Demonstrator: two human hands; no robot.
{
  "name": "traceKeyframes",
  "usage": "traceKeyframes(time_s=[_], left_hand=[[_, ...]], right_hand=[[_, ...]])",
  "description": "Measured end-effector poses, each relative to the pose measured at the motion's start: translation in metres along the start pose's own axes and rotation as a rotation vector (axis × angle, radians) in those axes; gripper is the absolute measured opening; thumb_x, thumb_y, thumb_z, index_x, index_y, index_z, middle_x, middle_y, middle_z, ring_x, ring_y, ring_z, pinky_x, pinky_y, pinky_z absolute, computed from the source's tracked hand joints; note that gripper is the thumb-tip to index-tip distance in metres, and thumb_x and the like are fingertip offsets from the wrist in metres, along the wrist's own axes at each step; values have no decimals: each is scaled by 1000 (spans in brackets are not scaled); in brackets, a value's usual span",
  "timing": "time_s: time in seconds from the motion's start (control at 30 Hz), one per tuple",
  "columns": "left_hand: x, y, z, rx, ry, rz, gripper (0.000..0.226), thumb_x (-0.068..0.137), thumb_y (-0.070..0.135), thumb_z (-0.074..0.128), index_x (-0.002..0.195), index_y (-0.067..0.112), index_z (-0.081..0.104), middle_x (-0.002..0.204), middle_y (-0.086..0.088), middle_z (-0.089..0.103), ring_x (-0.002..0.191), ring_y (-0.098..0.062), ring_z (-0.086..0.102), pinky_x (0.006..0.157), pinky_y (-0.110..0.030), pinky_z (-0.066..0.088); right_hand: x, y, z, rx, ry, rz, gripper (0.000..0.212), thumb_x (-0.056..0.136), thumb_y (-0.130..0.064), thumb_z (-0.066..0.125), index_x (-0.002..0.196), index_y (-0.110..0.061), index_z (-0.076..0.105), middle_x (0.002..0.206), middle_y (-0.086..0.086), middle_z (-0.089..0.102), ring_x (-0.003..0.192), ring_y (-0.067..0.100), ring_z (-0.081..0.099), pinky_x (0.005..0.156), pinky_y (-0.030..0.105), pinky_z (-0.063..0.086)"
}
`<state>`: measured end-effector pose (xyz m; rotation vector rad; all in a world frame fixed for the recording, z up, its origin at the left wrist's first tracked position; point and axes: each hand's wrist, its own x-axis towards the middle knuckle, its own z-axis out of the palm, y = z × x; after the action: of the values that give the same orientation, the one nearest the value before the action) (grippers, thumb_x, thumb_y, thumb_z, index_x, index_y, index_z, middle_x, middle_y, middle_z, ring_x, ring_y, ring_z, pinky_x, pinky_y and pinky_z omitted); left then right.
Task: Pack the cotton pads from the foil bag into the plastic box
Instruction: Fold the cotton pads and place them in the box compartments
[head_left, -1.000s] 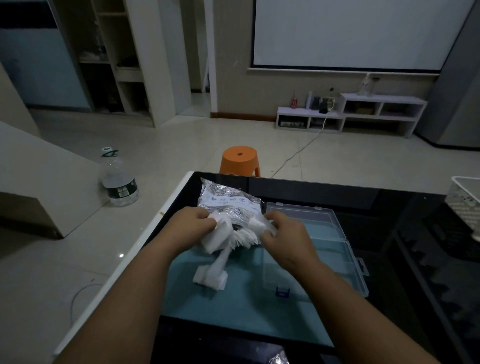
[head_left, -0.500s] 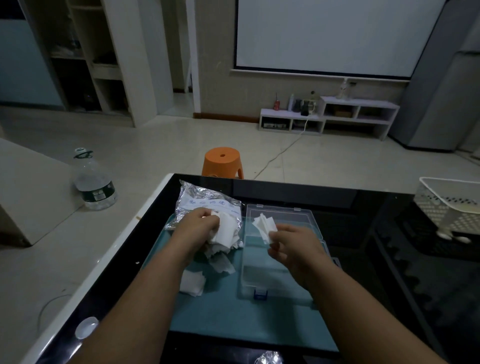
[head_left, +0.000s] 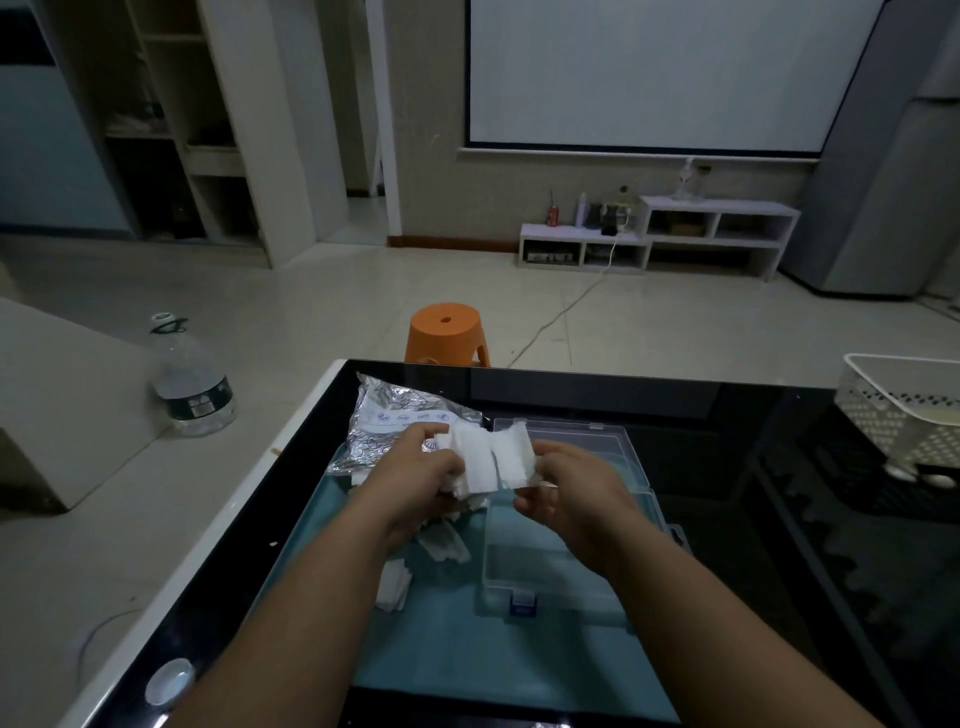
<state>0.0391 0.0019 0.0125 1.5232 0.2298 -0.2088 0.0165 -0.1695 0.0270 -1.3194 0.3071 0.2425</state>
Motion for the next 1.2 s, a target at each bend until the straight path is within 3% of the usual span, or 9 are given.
traceKeyframes(time_s=[0.13,0.2,0.33,0.5,0.6,0.73,0.87,1.0,1.2], left_hand=[[0,0,1,66,-12,7,40,81,1,55,115,23,55,111,-22,62,83,-35,63,68,-43,57],[0,0,2,69,-17,9,40,82,1,55,115,23,56,111,-21,62,82,-34,63,68,-41,57],[1,1,5,51,-3,26,38,83,0,56,113,24,57,109,-20,63,78,-30,61,69,-40,56],[0,2,11,19,-13,39,43,83,-5,57,116,23,55,111,-21,64,83,-33,65,60,-33,56],[-3,0,15,6,-59,49,43,85,-7,56,115,23,55,107,-22,65,83,-34,65,68,-38,55],[-7,0,18,9,-90,47,44,86,-8,56,120,20,53,104,-21,65,80,-30,64,62,-34,54],[-7,3,18,-39,-88,23,41,86,-5,58,117,20,55,113,-23,63,90,-35,66,74,-42,56],[-8,6,16,-193,-142,-48,31,92,-4,47,119,5,58,116,-24,64,95,-37,64,83,-48,56],[-9,7,14,-174,-179,-81,25,86,-12,44,101,-4,62,97,-23,68,78,-27,68,67,-33,61]], right_hand=[[2,-2,2,-35,44,27,19,98,-20,51,108,-10,63,109,17,64,97,32,65,68,34,58],[2,-2,0,-163,69,-25,9,96,-14,56,103,-15,62,103,11,63,96,29,64,76,36,59],[3,-4,-4,-240,161,-142,17,92,-3,57,92,-19,62,92,-1,61,89,21,63,80,36,57],[0,-9,-4,-159,-29,-102,11,91,-4,61,98,-12,64,102,9,66,96,27,66,88,41,57],[3,-1,-1,-352,18,-155,16,86,-10,70,100,-13,63,102,7,67,93,23,66,80,36,59],[6,5,1,-464,92,-178,27,83,-19,74,105,-17,59,103,2,63,91,17,61,68,28,50],[6,3,-1,-485,68,-165,22,84,-16,73,103,-16,61,100,4,65,89,18,62,67,28,49],[5,0,-1,-450,83,-156,12,85,-9,70,95,-12,64,95,6,68,90,23,65,80,40,59],[4,-3,-3,-362,48,-122,7,87,-3,66,91,-8,62,97,8,67,91,26,67,83,43,59]])
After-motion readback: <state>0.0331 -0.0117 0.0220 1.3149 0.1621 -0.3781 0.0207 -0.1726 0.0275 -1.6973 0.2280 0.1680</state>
